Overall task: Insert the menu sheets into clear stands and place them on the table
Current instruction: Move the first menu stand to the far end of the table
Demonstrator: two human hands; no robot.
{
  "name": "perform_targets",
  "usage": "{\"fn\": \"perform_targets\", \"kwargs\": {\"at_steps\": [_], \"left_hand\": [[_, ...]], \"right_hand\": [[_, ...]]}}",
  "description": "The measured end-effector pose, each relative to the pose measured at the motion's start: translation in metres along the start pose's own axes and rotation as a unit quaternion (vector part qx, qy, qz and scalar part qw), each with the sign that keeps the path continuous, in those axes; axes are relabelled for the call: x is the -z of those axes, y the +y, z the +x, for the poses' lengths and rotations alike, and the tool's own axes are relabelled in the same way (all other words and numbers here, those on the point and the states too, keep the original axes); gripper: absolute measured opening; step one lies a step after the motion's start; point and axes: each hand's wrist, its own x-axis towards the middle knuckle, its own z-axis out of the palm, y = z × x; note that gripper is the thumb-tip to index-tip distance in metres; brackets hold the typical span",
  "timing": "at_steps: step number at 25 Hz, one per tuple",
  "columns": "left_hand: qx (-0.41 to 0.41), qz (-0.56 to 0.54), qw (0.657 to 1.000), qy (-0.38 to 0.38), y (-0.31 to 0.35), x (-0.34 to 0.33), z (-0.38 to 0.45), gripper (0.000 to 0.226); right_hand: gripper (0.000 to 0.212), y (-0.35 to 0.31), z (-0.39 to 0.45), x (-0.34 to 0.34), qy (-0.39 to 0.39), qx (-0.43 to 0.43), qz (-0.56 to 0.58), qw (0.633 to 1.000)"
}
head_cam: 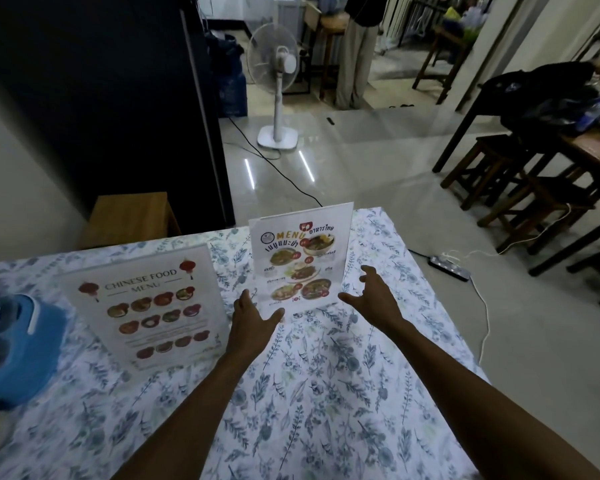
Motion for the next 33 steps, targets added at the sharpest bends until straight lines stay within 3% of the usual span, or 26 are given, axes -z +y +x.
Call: {"fn": "perform_targets", "kwargs": {"at_steps": [5, 9, 12, 17, 21, 33], "left_hand": [[-0.008, -0.012, 1.0, 0.008, -0.002, -0.009, 0.009, 0.077], [-0.021, -0.025, 0.998, 0.055, -0.004, -0.014, 0.017, 0.036], [0.0, 0.0, 0.997, 0.078, -0.004, -0.013, 0.026, 0.019], [0.024, 0.006, 0.99, 0.135, 0.007, -0.017, 0.027, 0.016], [-0.01, -0.007, 0.99, 0.143, 0.025, -0.027, 0.037, 0.016], [-0.144, 0.017, 0.982, 0.119, 0.17, -0.113, 0.175, 0.027]], "right_hand": [[0.093, -0.001, 0.019, -0.002, -0.039, 0.004, 0.015, 0.999], [0.059, 0.004, 0.033, -0.007, -0.087, 0.027, 0.021, 0.996], [0.041, 0.012, 0.047, -0.013, -0.075, 0.032, -0.009, 0.997], [0.037, 0.027, 0.075, -0.017, -0.155, 0.071, -0.012, 0.985], [0.03, 0.039, 0.102, 0.003, -0.156, 0.114, -0.01, 0.981], [0.03, 0.088, 0.254, 0.143, 0.013, 0.174, -0.088, 0.981]]}}
